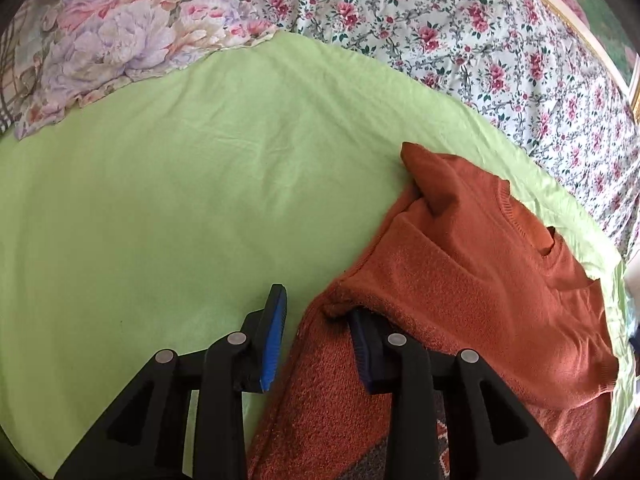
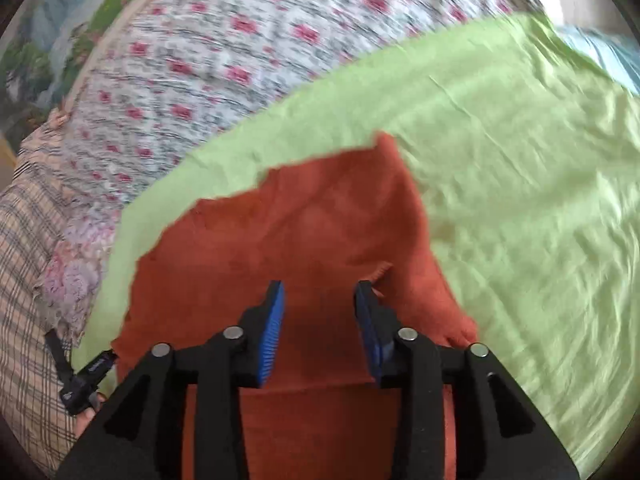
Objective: Fold small clothes
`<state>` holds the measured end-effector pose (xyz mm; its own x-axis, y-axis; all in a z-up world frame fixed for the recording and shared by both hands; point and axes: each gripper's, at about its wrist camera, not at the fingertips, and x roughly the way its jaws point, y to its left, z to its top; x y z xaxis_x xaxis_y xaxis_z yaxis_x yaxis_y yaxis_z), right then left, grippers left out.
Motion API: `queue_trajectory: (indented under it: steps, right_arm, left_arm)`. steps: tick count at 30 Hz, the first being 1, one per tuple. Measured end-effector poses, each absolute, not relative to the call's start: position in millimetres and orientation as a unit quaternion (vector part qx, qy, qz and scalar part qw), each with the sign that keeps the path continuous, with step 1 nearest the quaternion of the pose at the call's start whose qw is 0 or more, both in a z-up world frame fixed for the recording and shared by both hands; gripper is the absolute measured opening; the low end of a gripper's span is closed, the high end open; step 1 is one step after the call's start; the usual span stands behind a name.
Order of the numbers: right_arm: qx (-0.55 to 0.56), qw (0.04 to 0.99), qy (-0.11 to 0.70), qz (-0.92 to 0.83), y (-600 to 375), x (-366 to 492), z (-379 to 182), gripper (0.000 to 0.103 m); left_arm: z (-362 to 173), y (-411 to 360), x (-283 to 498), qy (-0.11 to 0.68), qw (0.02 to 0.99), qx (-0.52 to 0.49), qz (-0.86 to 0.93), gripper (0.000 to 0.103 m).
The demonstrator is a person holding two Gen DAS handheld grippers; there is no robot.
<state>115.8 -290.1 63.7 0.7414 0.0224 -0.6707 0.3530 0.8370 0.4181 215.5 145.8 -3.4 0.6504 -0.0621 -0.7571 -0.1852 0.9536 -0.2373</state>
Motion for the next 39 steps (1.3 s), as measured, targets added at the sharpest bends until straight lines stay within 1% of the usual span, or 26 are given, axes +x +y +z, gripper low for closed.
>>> queue_trajectory:
  steps: [1,2,3,4,6,8,12,14,16,19,22,25,27,28,32,33,34,37,39]
  right_arm:
    - [0.261,0.9,0.342,-0.069,-281,126,74,0.046]
    - [0.258,0.903,0.342,-0.024,-269,143,83,0.053]
    - [0.262,0.896,0.355,0.043,-253,170,87,0.058]
    - [0.264,0.882,0.378,0.098,-235,199,85,0.066]
    - [0.256,0.856,0.41,0.183,-195,248,78,0.068]
    - [0.222,0.838,0.436,0.242,-147,302,71,0.071]
    - [0.172,0.811,0.492,0.267,-92,391,51,0.071]
    - [0.171,0.759,0.555,0.295,-72,426,26,0.071]
    - [0.18,0.715,0.582,0.343,-53,438,13,0.073]
    - [0.175,0.713,0.583,0.348,-35,449,2,0.073]
    - [0.265,0.704,0.548,0.365,-38,464,-11,0.073]
    - [0.337,0.713,0.498,0.361,-55,464,-16,0.073]
    - [0.35,0.734,0.471,0.343,-68,455,-10,0.073]
    - [0.331,0.761,0.465,0.309,-81,445,-1,0.073]
    - [0.304,0.804,0.44,0.26,-120,408,31,0.073]
    - [0.291,0.818,0.433,0.243,-133,392,41,0.073]
    - [0.284,0.826,0.426,0.237,-142,378,47,0.073]
    - [0.258,0.853,0.411,0.19,-182,319,64,0.073]
    - [0.255,0.867,0.401,0.149,-211,277,70,0.073]
  left_arm:
    - [-4,147,214,0.414,0.897,-0.151,0.035,0.035]
    - [-5,148,213,0.412,0.897,-0.155,0.036,0.035]
    - [-6,148,212,0.412,0.897,-0.159,0.036,0.035]
    - [-6,149,212,0.41,0.897,-0.161,0.034,0.035]
    - [-8,150,211,0.408,0.897,-0.165,0.032,0.035]
    - [-9,151,210,0.404,0.899,-0.168,0.029,0.036]
    - [-11,154,209,0.398,0.899,-0.181,0.022,0.036]
    - [-12,155,208,0.392,0.9,-0.188,0.019,0.036]
    - [-13,156,207,0.388,0.901,-0.19,0.019,0.036]
    - [-13,156,207,0.383,0.903,-0.192,0.019,0.036]
    - [-14,160,207,0.378,0.903,-0.203,0.016,0.035]
    - [-15,163,204,0.375,0.901,-0.216,0.012,0.035]
    - [-13,164,205,0.38,0.899,-0.218,0.015,0.036]
    - [-12,164,205,0.381,0.898,-0.219,0.015,0.036]
    - [-2,164,196,0.391,0.896,-0.209,0.017,0.035]
    - [3,163,192,0.391,0.898,-0.201,0.019,0.033]
    - [9,161,187,0.388,0.901,-0.192,0.017,0.033]
    - [31,148,178,0.373,0.91,-0.179,-0.024,0.033]
    - [43,132,184,0.369,0.912,-0.166,-0.065,0.035]
